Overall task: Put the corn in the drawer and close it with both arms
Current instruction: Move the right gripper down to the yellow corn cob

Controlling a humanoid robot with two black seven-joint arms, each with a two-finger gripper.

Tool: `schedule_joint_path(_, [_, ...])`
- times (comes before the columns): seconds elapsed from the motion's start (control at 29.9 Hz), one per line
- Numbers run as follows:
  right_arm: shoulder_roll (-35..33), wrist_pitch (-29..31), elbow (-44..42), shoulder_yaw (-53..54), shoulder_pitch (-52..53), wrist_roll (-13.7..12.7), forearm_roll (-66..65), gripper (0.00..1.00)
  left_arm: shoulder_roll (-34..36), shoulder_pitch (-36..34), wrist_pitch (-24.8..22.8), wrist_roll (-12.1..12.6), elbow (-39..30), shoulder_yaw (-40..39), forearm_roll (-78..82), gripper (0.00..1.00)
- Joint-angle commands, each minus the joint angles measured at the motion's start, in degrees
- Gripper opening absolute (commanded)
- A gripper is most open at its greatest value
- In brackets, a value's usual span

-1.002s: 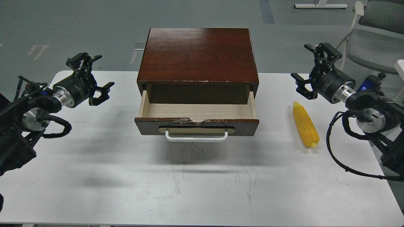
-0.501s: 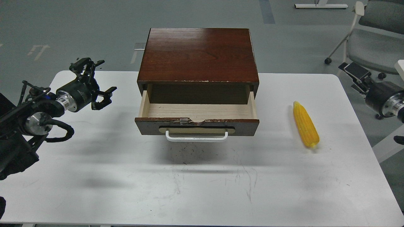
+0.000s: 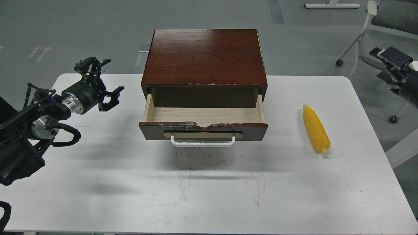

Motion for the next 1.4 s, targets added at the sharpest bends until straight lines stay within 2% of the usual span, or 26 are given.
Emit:
schedule_joint_path(0.0, [-0.6,-3.8,4.1,-2.1,0.5,-2.1,-3.4,1.0,0.3,0.0,0.0,0.0,0.0,0.0,0.0,0.98])
schedule_joint_path(0.1, [-1.2,-4.1,5.8,-3.6,1.2,-6.8,-7.9,0.96,0.3,-0.1,0.0,0.0,0.0,-0.1,0.0,0.98])
schedule_joint_path(0.17, [-0.8,-4.2,6.8,-5.5,1.6,-14.7,-13.3,0.93,0.2,-0.2,0.0,0.0,0.0,-0.1,0.0,0.98])
schedule_joint_path(0.2, [-0.8,-4.4,6.8,-6.0,1.6,-17.1,-14.1,0.92,0.1,-0.2,0.0,0.0,0.0,-0.1,0.1,0.98])
schedule_joint_path(0.27, [0.8,-4.9,6.8,-7.3,1.6,-25.7,-15.1,0.85,0.0,-0.2,0.0,0.0,0.0,-0.1,0.1,0.98])
schedule_joint_path(0.3, [0.8,-4.9,6.8,-7.3,1.6,-25.7,-15.1,0.85,0.0,-0.2,0.0,0.0,0.0,-0.1,0.1,0.98])
schedule_joint_path(0.33, [2.7,-5.3,6.7,-7.8,1.2,-28.2,-15.2,0.71,0.0,-0.2,0.0,-0.1,0.0,-0.1,0.1,0.98])
schedule_joint_path(0.37, [4.3,-5.5,6.7,-8.8,1.1,-29.4,-15.2,0.6,0.0,-0.2,0.0,-0.1,0.0,-0.1,0.1,0.98])
schedule_joint_path(0.43, [5.7,-5.5,7.0,-10.9,1.7,-29.6,-15.1,0.54,0.0,-0.2,0.0,-0.3,0.0,-0.1,0.1,0.98])
schedule_joint_path(0.5, [6.1,-5.5,6.9,-11.0,2.2,-29.5,-14.6,0.56,0.0,-0.2,0.0,-0.8,0.0,-0.1,0.1,0.98])
schedule_joint_path(0.53, [6.1,-5.2,6.9,-10.9,4.0,-29.3,-14.2,0.68,0.0,-0.2,0.0,-1.5,0.0,0.0,0.1,0.98])
schedule_joint_path(0.57, [6.1,-5.2,6.5,-11.1,6.0,-28.9,-13.6,0.91,0.0,-0.3,0.0,-2.1,0.0,0.0,0.1,0.98])
schedule_joint_path(0.6, [6.1,-5.1,6.3,-11.2,6.8,-28.4,-12.7,0.99,0.0,-0.3,0.0,-2.3,0.0,0.1,0.1,0.98])
schedule_joint_path(0.67, [6.1,-4.6,6.1,-11.9,7.8,-24.7,-7.2,1.0,0.0,-0.4,0.0,-2.4,0.0,0.1,0.1,0.98])
schedule_joint_path(0.7, [6.1,-4.5,6.3,-12.0,7.8,-21.8,-4.0,1.0,0.0,-0.4,0.0,-2.4,0.0,0.1,0.1,0.98])
schedule_joint_path(0.8, [6.2,-4.5,6.9,-12.2,7.5,-19.4,-2.0,1.0,0.0,-0.4,0.0,-2.5,0.0,0.1,0.1,0.98])
schedule_joint_path(0.87, [6.1,-4.4,7.1,-13.9,7.0,-19.3,-2.9,1.0,0.1,-0.4,0.0,-2.5,0.0,0.1,0.1,0.98])
schedule_joint_path(1.07, [10.0,-6.2,4.9,-27.4,11.1,-19.9,-25.5,0.99,0.1,-0.3,0.0,-2.5,0.0,0.3,0.1,0.98])
schedule_joint_path(1.2, [12.3,-8.8,2.9,-28.9,11.8,-19.9,-29.1,0.99,-0.3,-0.3,0.0,-2.5,0.0,0.3,0.1,0.98])
schedule_joint_path(1.37, [14.1,-8.7,0.3,-31.7,13.5,-20.0,-36.7,0.99,-1.3,-0.3,0.0,-2.5,0.0,0.3,0.1,0.98])
